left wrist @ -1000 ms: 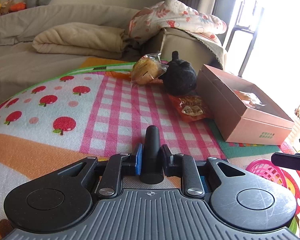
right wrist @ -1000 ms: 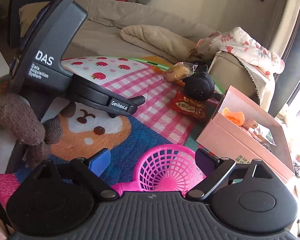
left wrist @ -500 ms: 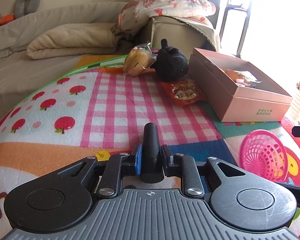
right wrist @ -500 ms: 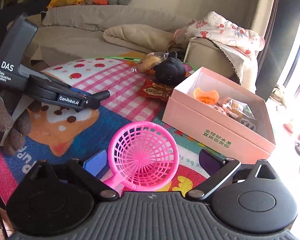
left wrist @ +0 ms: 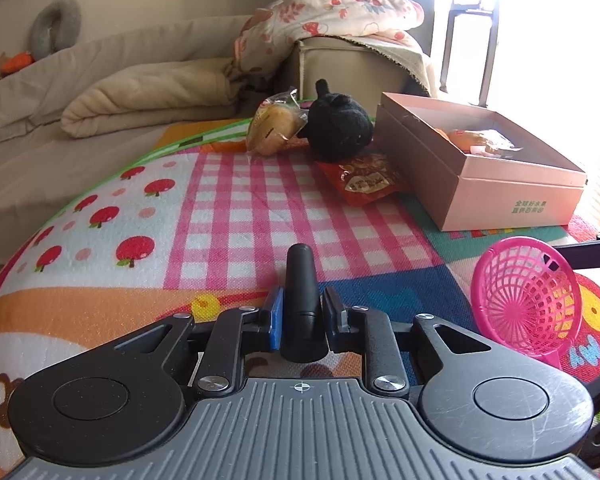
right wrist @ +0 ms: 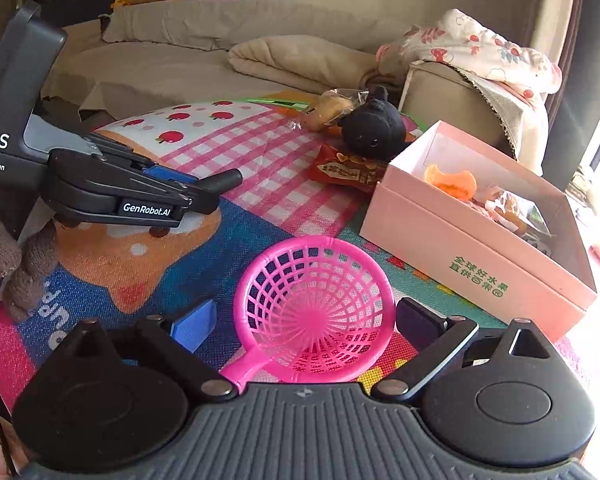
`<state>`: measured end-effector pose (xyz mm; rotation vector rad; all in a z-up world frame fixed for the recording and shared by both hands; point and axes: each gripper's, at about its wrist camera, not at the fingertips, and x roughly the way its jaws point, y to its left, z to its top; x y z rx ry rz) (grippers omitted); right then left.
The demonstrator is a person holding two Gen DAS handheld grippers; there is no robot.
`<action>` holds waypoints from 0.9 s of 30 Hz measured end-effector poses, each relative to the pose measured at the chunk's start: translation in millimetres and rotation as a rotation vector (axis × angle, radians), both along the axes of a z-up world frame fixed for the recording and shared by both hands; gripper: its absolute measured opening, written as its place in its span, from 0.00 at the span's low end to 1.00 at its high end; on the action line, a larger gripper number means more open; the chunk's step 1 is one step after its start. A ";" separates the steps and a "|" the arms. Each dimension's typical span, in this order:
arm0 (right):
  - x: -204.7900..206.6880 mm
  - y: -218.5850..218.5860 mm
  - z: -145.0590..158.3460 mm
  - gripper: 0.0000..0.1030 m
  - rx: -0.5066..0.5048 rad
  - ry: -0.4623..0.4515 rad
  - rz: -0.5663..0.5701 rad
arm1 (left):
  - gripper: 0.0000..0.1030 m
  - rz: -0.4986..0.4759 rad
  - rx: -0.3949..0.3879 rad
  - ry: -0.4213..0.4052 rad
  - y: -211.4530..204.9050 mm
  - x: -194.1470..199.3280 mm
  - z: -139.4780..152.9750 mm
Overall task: Organize objects
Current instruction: 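Carry the pink strainer toward the pink box with the right tool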
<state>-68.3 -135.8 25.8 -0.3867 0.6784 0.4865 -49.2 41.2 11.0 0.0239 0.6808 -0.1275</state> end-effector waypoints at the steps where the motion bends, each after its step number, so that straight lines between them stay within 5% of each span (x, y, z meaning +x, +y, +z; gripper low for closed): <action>1: 2.7 1.0 -1.2 0.90 -0.006 0.012 -0.003 | 0.23 -0.004 -0.006 0.001 0.5 -2.3 0.4; 3: 6.9 -3.4 -0.7 0.77 0.017 0.048 -0.022 | 0.23 -0.009 -0.026 0.004 2.7 -7.7 0.8; 9: -12.1 -30.1 21.2 0.77 0.088 0.002 -0.036 | 0.23 -0.033 -0.029 0.029 0.3 -20.7 3.7; 18: -53.1 -87.2 62.1 0.77 0.147 -0.168 -0.102 | 0.17 -0.100 -0.255 0.120 -9.8 -20.6 35.5; 19: -54.4 -92.6 64.1 0.77 0.151 -0.183 -0.115 | 0.03 -0.119 -0.270 0.104 -15.0 -14.1 46.9; 27: -50.8 -125.8 68.1 0.77 0.216 -0.238 -0.188 | 0.04 -0.205 -0.275 -0.150 -82.1 57.4 138.5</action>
